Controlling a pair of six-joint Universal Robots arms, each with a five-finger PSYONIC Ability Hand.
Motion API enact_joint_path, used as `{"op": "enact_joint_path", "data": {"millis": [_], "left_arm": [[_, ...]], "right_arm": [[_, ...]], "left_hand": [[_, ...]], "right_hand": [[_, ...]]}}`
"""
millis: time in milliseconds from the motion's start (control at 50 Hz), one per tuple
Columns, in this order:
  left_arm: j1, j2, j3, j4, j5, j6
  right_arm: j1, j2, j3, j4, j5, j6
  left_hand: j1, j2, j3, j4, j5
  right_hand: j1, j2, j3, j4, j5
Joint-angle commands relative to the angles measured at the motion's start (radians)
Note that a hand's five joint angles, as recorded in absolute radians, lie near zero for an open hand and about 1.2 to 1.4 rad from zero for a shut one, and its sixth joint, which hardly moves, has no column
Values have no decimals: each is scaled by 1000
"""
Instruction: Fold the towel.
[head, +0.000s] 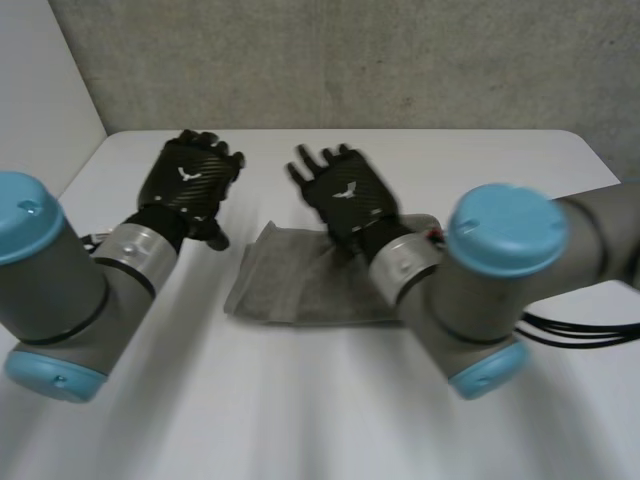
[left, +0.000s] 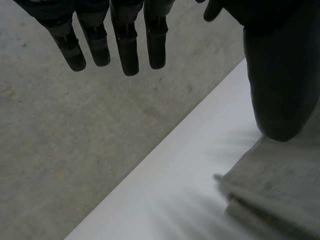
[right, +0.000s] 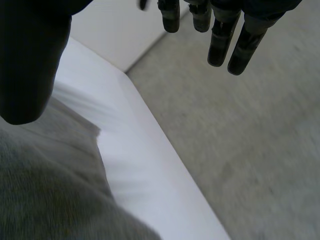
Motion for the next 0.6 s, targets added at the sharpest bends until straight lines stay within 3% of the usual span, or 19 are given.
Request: {"op": "enact_joint_path", "data": {"millis": [20, 200, 360, 520, 560, 600], "left_arm": [[-87, -64, 41, -2, -40, -99], [-136, -136, 53, -2, -83, -108], [-139, -175, 58, -1, -122, -105], [-139, -173, 62, -2, -125, -105], [-143, -167, 58, -2, -125, -105], [-143, -164, 56, -2, -125, -105]], "right_arm": [[-119, -62, 103, 125, -8, 84], [-235, -82, 223, 193, -24, 90], [-292, -113, 342, 113, -23, 95], [-301, -55, 367, 32, -17, 93], [-307, -38, 365, 33, -18, 93], [-316, -42, 370, 35, -23, 93]], "left_hand": [[-79, -57, -42, -51, -13], [-76, -54, -42, -51, -10], [-79, -57, -42, -51, -13], [-79, -57, -42, -51, -13], [-79, -57, -42, -51, -13], [-79, -57, -42, -51, -13]], "right_hand": [[-102, -83, -34, -59, -60], [-82, -62, -34, -59, -60], [247, 267, -34, -59, 115], [749, 769, -34, -59, 617], [1158, 1178, -34, -59, 1026], [1293, 1312, -34, -59, 1161]]}}
